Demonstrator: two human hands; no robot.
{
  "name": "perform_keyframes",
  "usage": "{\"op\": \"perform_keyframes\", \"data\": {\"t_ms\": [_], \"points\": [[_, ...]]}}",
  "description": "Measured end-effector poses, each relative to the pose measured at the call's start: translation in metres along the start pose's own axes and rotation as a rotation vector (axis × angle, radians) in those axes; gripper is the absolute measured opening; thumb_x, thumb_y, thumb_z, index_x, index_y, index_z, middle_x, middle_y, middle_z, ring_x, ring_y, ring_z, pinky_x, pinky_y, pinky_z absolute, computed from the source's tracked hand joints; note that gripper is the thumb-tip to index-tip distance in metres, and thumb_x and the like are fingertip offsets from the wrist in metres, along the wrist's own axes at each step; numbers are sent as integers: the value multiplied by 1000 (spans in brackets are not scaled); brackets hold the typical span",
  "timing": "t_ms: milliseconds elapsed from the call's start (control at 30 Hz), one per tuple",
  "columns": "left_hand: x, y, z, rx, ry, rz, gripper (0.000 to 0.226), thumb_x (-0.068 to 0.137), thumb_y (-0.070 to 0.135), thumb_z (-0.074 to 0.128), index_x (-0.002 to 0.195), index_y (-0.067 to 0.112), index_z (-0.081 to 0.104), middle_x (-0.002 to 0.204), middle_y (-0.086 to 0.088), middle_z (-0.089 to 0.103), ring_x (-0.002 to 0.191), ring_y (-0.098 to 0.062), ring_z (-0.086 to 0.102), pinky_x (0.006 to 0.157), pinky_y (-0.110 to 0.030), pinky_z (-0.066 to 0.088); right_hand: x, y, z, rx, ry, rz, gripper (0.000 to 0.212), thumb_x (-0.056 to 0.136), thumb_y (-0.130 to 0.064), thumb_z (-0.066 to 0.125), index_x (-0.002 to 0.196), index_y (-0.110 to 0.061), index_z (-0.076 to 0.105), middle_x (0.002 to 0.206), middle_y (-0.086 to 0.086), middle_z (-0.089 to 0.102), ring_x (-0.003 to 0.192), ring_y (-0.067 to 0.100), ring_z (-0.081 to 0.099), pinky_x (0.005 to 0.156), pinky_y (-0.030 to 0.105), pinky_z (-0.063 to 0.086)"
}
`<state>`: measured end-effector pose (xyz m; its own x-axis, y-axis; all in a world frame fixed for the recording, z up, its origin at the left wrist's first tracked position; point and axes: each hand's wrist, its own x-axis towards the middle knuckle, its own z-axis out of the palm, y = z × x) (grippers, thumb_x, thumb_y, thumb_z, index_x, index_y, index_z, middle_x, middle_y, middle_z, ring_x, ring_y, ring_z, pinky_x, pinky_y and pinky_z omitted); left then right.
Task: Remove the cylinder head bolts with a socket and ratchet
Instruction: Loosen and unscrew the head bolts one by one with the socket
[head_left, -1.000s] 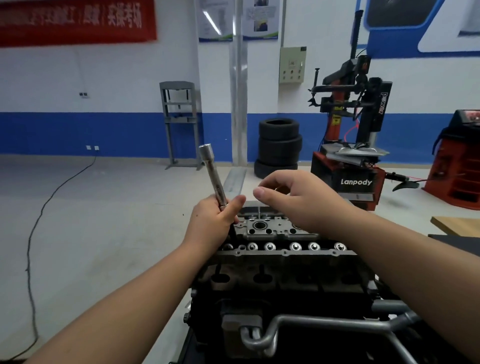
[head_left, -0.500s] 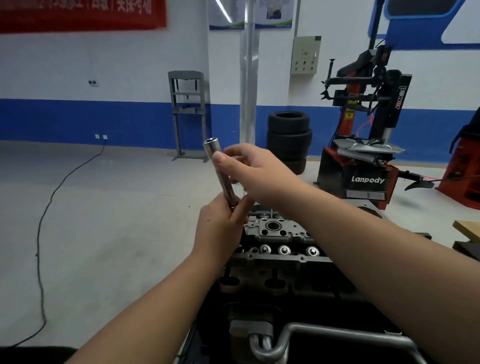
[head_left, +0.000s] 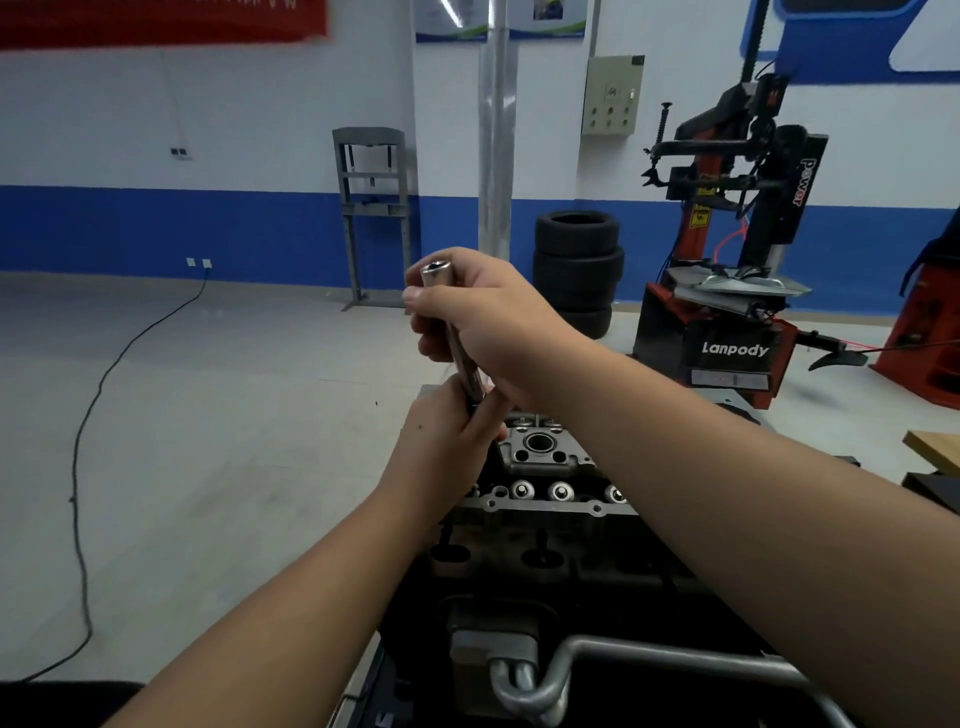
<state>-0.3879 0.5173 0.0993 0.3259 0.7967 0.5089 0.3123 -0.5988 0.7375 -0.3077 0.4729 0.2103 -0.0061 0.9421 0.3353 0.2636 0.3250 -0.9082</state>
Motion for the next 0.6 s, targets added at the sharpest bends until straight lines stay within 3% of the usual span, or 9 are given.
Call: {"op": "perform_keyframes", "data": {"t_ms": [167,233,400,500,567,600], "points": [[0,0,0,14,-21,-2,40,102,48,48,74,21,58,66,23,65,56,4,58,51,-11,38,2,3,-2,96,55,26,3,97,-7,58,98,-9,60,68,4,53,58,13,48,57,28,46],[-1,1,1,31,-29,-3,40,96,56,46,74,24,57,71,22,67,58,3,59,50,-18,34,2,6,-3,122,79,22,7,96,-5,58,91,-11,57,63,2,51,55,13,46,56,29,42],[0,2,3,57,-56,-6,49,81,75,36,76,30,55,76,18,69,59,-4,60,56,-34,43,5,13,-5,180,136,8,16,94,-5,59,83,-13,50,53,-3,44,48,13,38,52,31,35],[0,3,4,60,-82,-15,50,81,74,34,79,29,55,77,13,69,62,-12,61,58,-40,47,7,13,-1,154,211,29,32,99,-36,59,75,-18,46,52,-6,41,47,12,35,54,35,35],[1,3,3,59,-111,-20,47,83,71,34,81,30,57,78,17,69,62,-5,62,56,-31,44,8,9,2,181,250,91,50,95,-63,49,68,-22,42,52,-5,37,47,12,31,53,34,32],[1,3,3,55,-122,-18,42,85,67,36,81,30,57,76,18,69,62,0,61,54,-24,41,10,7,4,210,264,123,54,94,-68,46,65,-22,41,52,-5,36,48,12,29,51,33,30]]}}
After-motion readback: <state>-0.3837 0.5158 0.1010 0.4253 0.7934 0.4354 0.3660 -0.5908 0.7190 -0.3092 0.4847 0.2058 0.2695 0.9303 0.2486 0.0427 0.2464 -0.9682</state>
